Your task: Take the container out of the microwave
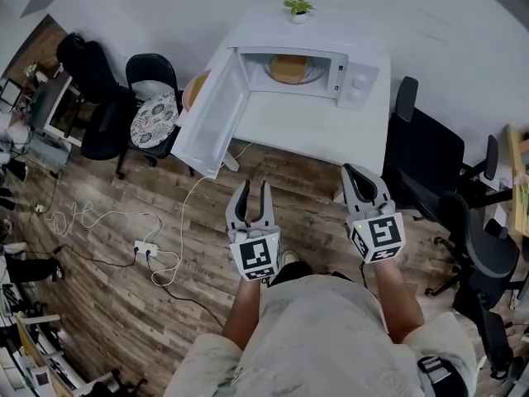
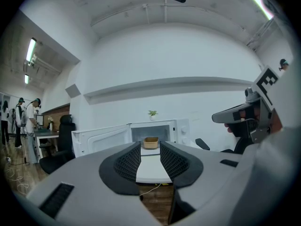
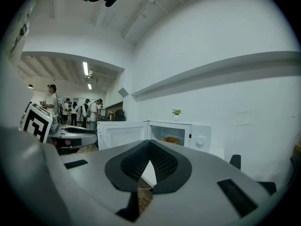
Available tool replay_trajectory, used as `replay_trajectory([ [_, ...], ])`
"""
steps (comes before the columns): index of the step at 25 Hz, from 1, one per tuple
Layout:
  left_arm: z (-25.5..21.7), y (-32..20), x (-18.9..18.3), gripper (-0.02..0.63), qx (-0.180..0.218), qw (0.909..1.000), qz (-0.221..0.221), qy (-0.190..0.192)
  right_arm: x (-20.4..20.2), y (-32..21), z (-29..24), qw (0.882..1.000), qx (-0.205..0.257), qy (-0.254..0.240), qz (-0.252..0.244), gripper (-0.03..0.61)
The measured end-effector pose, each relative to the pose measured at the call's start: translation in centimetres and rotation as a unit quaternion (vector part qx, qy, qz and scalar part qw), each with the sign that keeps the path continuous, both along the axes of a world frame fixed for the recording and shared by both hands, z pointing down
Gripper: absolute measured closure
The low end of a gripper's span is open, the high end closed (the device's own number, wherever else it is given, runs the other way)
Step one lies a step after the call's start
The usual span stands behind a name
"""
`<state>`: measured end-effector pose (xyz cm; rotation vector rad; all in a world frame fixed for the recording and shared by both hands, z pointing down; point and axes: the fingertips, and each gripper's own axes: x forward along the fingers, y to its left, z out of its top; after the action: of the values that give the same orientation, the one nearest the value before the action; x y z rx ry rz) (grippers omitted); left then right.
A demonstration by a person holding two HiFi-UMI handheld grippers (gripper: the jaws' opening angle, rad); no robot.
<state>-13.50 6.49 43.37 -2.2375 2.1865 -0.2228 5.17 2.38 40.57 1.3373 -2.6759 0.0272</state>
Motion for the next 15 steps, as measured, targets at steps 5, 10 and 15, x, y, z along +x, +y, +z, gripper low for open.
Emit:
replay_trajectory([
  [5, 0.0, -1.0, -2.0, 0.48, -0.002, 1.0, 0.007, 0.002, -2.0, -0.9, -0.2, 1.0, 0.001, 0.0, 0.007, 0.563],
  [10, -0.1, -1.9, -3.1, 0.48, -0.001, 0.9998, 0.02, 0.002, -3.1, -1.4, -0.5, 1.0, 0.005, 0.001, 0.019, 0.563],
  [15, -0.2, -2.6, -3.6, 0.481, 0.003, 0.9991, 0.042, 0.0, -2.9, -2.3, -0.6, 0.999, 0.008, -0.002, 0.048, 0.564],
])
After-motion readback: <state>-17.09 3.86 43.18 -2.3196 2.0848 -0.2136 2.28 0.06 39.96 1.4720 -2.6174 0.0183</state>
